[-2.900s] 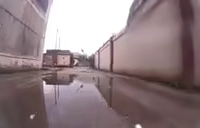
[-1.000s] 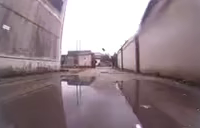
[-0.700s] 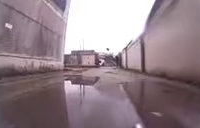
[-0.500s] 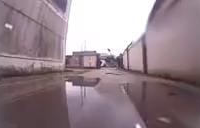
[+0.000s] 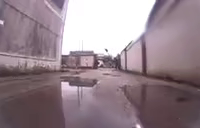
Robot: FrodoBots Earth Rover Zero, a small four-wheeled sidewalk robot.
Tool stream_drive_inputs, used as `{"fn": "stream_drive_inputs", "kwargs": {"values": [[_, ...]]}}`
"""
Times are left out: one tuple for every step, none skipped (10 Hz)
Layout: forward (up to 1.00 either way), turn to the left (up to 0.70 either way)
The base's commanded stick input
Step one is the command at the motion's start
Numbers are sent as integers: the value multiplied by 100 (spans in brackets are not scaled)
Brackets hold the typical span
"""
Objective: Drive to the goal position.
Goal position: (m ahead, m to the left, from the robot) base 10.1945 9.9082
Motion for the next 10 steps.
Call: {"fn": "stream_drive_inputs", "kwargs": {"values": [[70,-21],[70,-21],[70,-21],[70,-21],[70,-21],[70,-21],[70,-21],[70,-21],[70,-21],[70,-21]]}}
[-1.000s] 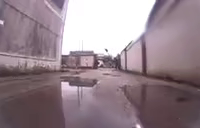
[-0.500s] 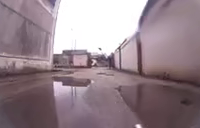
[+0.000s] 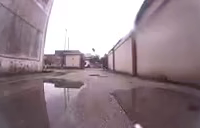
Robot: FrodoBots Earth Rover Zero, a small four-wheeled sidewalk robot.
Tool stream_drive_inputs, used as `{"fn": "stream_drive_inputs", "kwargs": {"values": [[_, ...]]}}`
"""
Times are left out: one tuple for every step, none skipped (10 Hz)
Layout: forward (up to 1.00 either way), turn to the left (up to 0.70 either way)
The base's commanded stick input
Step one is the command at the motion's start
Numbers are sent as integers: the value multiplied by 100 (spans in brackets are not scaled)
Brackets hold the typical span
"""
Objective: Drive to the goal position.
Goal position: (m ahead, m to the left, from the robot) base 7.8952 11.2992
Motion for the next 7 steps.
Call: {"fn": "stream_drive_inputs", "kwargs": {"values": [[70,-21],[70,-21],[70,-14],[70,9],[70,14],[70,14],[70,14]]}}
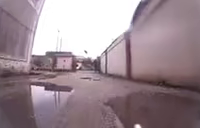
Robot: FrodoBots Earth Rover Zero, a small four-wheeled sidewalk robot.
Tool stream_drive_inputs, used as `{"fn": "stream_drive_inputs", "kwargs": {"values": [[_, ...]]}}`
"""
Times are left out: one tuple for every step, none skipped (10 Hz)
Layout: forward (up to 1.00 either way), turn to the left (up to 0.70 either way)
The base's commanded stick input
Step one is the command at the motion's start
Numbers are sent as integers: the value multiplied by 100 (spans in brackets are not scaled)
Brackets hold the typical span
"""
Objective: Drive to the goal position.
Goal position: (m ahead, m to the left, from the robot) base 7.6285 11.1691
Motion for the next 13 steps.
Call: {"fn": "stream_drive_inputs", "kwargs": {"values": [[70,14],[70,14],[70,14],[70,14],[70,14],[70,14],[70,15],[70,15],[70,15],[70,15],[70,15],[70,15],[70,15]]}}
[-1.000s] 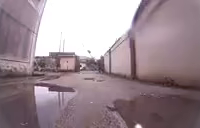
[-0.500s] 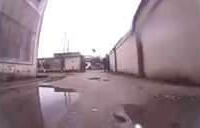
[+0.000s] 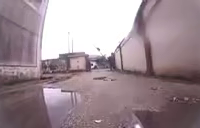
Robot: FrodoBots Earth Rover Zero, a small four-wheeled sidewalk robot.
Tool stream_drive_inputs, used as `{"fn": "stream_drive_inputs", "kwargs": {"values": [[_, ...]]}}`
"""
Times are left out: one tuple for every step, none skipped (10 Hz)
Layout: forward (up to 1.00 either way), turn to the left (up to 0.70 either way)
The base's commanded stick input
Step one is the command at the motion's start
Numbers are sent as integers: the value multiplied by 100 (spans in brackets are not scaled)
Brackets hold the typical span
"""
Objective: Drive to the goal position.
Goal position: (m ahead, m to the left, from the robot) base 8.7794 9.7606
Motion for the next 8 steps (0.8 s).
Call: {"fn": "stream_drive_inputs", "kwargs": {"values": [[70,15],[70,15],[70,15],[70,15],[70,15],[70,15],[70,13],[70,7]]}}
